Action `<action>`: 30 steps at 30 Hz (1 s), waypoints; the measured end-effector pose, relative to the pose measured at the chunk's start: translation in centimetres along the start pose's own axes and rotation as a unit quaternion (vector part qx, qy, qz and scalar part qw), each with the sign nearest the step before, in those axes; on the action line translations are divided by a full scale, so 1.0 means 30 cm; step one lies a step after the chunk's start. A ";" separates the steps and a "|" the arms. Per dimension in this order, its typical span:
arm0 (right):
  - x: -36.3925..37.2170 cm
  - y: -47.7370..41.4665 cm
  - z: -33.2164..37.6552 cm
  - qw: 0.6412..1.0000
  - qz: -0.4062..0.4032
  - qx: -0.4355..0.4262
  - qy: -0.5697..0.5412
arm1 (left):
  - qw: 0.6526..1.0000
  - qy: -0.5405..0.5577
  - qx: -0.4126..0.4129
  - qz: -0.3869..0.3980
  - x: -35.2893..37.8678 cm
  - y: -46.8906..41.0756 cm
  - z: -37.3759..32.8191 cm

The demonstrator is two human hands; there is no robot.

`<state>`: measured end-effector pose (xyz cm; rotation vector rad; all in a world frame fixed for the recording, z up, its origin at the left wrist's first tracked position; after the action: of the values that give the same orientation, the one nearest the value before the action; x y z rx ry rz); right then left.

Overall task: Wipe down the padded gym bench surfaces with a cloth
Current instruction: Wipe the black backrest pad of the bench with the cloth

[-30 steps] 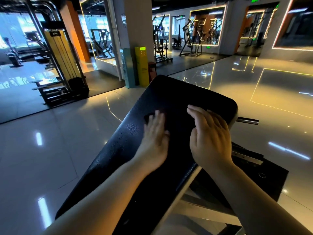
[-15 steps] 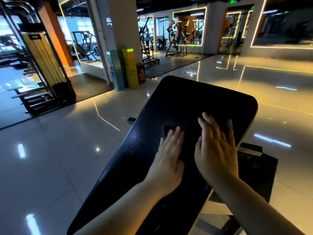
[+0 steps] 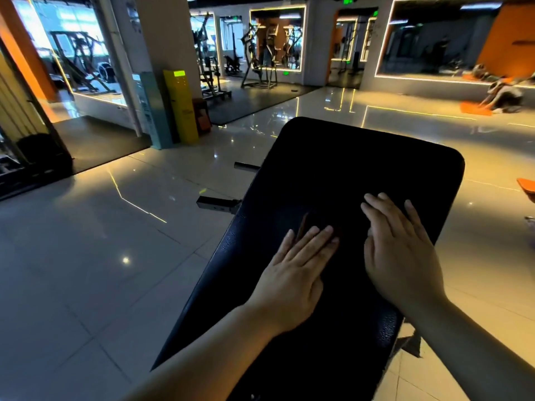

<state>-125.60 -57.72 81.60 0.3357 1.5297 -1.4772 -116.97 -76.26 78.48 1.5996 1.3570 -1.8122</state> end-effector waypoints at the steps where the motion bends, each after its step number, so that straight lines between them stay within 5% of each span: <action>1: -0.001 0.002 0.004 1.000 -0.002 0.003 0.000 | 1.000 -0.028 -0.012 -0.004 0.003 0.012 0.025; 7: -0.005 0.006 0.012 1.000 -0.008 0.006 -0.002 | 0.964 0.124 -0.198 -0.126 0.022 -0.006 0.111; 10: -0.002 0.008 0.009 1.000 -0.005 0.008 0.015 | 0.966 0.144 -0.166 -0.135 0.028 -0.018 0.028; 13: -0.001 0.009 0.006 1.000 -0.004 0.008 0.005 | 0.993 0.060 -0.090 -0.056 0.038 0.035 0.026; 15: 0.002 0.009 0.001 1.000 -0.003 0.006 -0.014 | 0.991 0.008 -0.122 -0.057 0.035 0.055 0.126; 18: 0.007 0.009 -0.003 0.999 -0.005 0.002 -0.033 | 0.951 0.088 -0.259 -0.143 0.004 0.027 0.208; 20: 0.010 0.008 -0.010 0.999 -0.008 0.000 -0.042 | 0.940 0.107 -0.277 -0.169 0.010 -0.024 0.151; 26: 0.015 0.015 -0.012 0.999 -0.007 -0.003 -0.033 | 0.994 0.028 -0.094 -0.049 0.021 0.027 0.089; 30: 0.019 0.021 -0.010 1.000 -0.006 -0.002 -0.026 | 0.955 0.076 -0.253 -0.134 -0.010 0.057 0.272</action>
<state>-125.55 -57.54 80.72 0.2844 1.4962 -1.4808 -120.05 -83.91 77.18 1.3448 1.9943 -1.3260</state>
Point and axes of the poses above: each hand's wrist, its own y-axis away from the middle knuckle, its own x-axis out of the palm, z = x × y, the point moved 1 cm from there along -y, towards the middle knuckle, and after that the axes turned 15 degrees about x, right-handed, at the moved point
